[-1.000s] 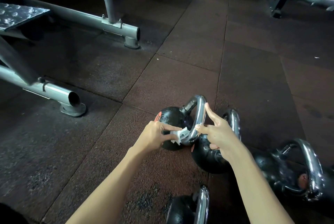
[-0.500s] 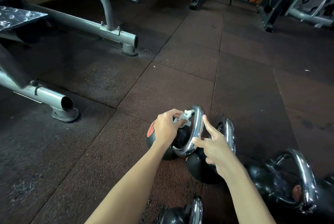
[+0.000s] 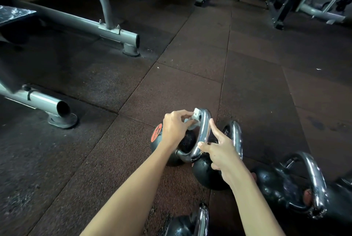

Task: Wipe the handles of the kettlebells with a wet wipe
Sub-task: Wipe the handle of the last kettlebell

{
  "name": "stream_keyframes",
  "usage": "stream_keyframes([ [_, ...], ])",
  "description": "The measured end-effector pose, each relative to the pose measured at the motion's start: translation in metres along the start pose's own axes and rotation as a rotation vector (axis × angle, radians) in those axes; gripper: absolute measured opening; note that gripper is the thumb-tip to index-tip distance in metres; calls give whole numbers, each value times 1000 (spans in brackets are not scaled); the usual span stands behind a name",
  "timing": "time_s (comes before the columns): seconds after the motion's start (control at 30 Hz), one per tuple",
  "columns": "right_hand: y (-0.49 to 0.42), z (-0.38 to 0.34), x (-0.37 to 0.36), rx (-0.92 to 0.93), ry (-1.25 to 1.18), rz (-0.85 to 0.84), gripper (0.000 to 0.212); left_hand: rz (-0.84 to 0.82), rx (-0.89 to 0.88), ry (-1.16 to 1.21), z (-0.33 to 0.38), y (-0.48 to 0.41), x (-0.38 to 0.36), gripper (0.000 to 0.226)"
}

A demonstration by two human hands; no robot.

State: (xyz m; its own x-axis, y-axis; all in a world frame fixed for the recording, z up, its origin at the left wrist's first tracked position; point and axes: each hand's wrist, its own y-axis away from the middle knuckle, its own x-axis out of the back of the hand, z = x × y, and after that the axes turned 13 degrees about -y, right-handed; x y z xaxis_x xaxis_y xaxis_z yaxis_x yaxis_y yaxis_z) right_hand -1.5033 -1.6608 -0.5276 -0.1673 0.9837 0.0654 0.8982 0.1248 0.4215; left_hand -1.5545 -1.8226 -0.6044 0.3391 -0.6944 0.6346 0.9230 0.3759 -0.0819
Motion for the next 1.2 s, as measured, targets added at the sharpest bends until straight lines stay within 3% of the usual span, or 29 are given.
stream_keyframes([
  [0.1,-1,-1,0,2,0,9,84,21,16,-47,0,8,-5,17],
  [0.3,-2,0,0,2,-12,6,84,61,39,98,20,11,-7,18],
  [0.6,-4,1,0,8,-14,4,83,-142,-89,59,9,6,17,21],
  [0.8,-4,0,0,7,-30,-8,84,-133,-114,-16,18,1,6,7],
  [1.07,-6,0,0,11,-41,-2,83,-366,-138,2,-4,9,39,20],
  [1.2,-8,-1,-1,13,-47,-19,83,-341,-165,-34,8,5,38,23],
])
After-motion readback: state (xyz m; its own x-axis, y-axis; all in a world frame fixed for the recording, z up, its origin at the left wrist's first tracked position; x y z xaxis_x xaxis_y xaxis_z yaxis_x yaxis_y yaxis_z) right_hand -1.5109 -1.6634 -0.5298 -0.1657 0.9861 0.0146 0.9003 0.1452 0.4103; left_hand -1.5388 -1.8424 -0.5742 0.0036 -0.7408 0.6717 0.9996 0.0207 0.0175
